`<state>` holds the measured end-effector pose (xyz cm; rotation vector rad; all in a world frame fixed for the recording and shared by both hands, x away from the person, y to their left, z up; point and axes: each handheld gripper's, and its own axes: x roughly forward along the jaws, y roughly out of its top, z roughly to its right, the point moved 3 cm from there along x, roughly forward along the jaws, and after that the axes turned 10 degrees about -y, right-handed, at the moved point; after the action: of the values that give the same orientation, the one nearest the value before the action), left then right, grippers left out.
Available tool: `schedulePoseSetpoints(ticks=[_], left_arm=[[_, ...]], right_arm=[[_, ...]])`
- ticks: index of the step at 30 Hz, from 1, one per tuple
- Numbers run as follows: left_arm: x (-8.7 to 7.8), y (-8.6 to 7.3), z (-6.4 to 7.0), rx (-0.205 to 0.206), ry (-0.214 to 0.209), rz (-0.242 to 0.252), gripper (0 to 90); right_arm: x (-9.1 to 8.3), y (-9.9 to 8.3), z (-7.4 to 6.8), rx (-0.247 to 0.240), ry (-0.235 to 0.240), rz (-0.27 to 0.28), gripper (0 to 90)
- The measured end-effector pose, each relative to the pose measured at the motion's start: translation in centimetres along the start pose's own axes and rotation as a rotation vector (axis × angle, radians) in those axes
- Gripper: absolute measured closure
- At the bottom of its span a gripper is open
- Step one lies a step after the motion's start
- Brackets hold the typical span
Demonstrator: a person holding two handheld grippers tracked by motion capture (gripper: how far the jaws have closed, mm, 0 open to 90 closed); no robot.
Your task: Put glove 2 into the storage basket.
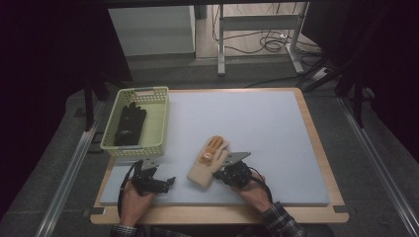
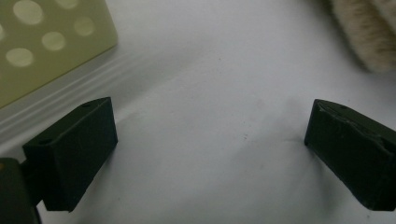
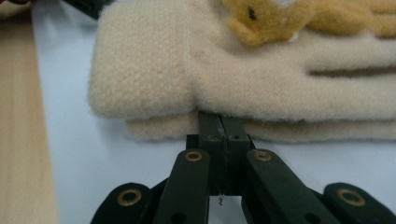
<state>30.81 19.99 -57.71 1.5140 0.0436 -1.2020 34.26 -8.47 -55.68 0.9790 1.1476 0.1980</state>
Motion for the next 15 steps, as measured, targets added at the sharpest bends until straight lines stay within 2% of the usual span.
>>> schedulePoseSetpoints(ticks=[6,15], left_arm=[[0.0,0.0,0.0,0.000,0.000,0.000,2.7],[0.0,0.0,0.0,0.000,0.000,0.000,2.6]], right_arm=[[1.4,1.2,0.4,0.007,-0.038,0.000,88.4],[2.7,2.2,0.8,0.011,-0.055,0.009,88.3]])
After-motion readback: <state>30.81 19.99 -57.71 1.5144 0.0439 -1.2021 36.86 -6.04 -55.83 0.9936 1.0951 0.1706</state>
